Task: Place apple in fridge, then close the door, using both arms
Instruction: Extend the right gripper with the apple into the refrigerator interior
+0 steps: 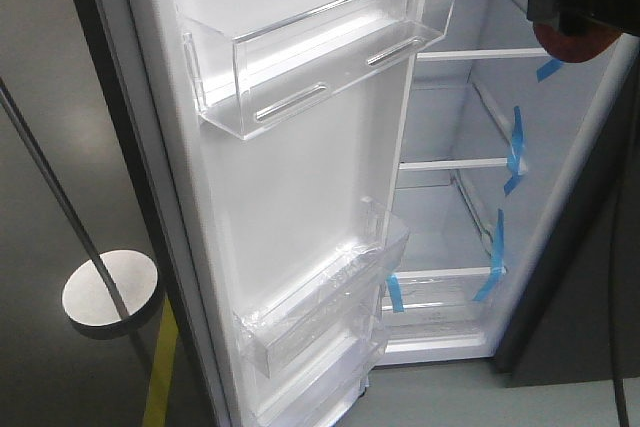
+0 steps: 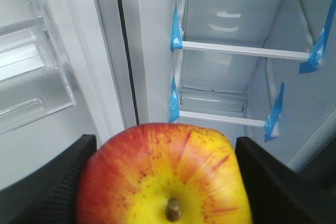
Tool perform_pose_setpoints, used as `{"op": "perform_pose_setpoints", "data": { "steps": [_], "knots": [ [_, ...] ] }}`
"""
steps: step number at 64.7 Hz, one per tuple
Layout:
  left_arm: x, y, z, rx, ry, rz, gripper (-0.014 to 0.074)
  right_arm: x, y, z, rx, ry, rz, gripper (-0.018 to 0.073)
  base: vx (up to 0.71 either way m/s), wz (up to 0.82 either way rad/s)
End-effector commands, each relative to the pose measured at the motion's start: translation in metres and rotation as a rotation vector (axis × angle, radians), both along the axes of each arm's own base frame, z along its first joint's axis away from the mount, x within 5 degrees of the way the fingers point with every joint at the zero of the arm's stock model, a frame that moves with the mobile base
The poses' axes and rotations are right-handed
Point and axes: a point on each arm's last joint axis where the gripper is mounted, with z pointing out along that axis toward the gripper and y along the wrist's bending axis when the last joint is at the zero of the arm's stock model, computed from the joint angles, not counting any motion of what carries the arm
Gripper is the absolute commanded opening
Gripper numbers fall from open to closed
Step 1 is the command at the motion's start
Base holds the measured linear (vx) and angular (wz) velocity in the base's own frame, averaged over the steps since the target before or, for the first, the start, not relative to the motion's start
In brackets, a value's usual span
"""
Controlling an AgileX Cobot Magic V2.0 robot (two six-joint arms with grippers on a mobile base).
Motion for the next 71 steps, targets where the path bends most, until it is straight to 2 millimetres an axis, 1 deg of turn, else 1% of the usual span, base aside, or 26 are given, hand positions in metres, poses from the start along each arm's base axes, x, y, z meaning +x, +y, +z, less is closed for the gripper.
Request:
{"op": "perform_pose_setpoints", "data": {
  "steps": [1, 8, 13, 18, 25, 33, 38, 43, 47, 52, 59, 65, 71],
  "knots": [
    [-0.001, -0.001, 0.013, -0.008, -0.1, -0.008, -0.0006, -0.008, -0.001, 0.026, 0.014, -0.142, -0.013, 0.0171, 0.0, 0.0],
    [-0.001, -0.001, 0.013, -0.008, -0.1, -0.008, -0.0006, -0.008, -0.001, 0.028, 0.029, -0.158, -0.015, 0.0171, 0.0, 0.0],
    [-0.001, -0.001, 0.013, -0.008, -0.1, -0.008, -0.0006, -0.01, 0.0, 0.034, 0.057, -0.192, -0.016, 0.0171, 0.0, 0.0],
    [-0.001, -0.001, 0.013, -0.008, -0.1, -0.008, -0.0006, -0.018, 0.002, 0.05, 0.121, -0.258, -0.013, 0.0171, 0.0, 0.0],
    [-0.001, -0.001, 0.013, -0.008, -0.1, -0.008, -0.0006, -0.034, 0.005, 0.081, 0.218, -0.377, 0.014, 0.0171, 0.0, 0.0],
    [-0.001, -0.001, 0.013, -0.008, -0.1, -0.008, -0.0006, -0.047, 0.01, 0.111, 0.246, -0.493, 0.089, 0.0171, 0.0, 0.0],
    [-0.001, -0.001, 0.013, -0.008, -0.1, -0.008, -0.0006, -0.047, 0.015, 0.124, 0.275, -0.552, 0.152, 0.0171, 0.0, 0.0],
    [-0.001, -0.001, 0.013, -0.008, -0.1, -0.008, -0.0006, -0.043, 0.021, 0.13, 0.309, -0.588, 0.216, 0.0171, 0.0, 0.0],
    [-0.001, -0.001, 0.013, -0.008, -0.1, -0.008, -0.0006, -0.036, 0.027, 0.131, 0.337, -0.597, 0.279, 0.0171, 0.0, 0.0],
    [-0.001, -0.001, 0.013, -0.008, -0.1, -0.008, -0.0006, -0.023, 0.034, 0.125, 0.351, -0.584, 0.356, 0.0171, 0.0, 0.0],
    [-0.001, -0.001, 0.013, -0.008, -0.1, -0.008, -0.0006, 0.003, 0.043, 0.108, 0.398, -0.544, 0.449, 0.0171, 0.0, 0.0],
    [-0.001, -0.001, 0.013, -0.008, -0.1, -0.008, -0.0006, 0.022, 0.047, 0.091, 0.425, -0.498, 0.492, 0.0171, 0.0, 0.0],
    [-0.001, -0.001, 0.013, -0.008, -0.1, -0.008, -0.0006, 0.036, 0.051, 0.077, 0.457, -0.459, 0.528, 0.0172, 0.0, 0.0]
  ]
}}
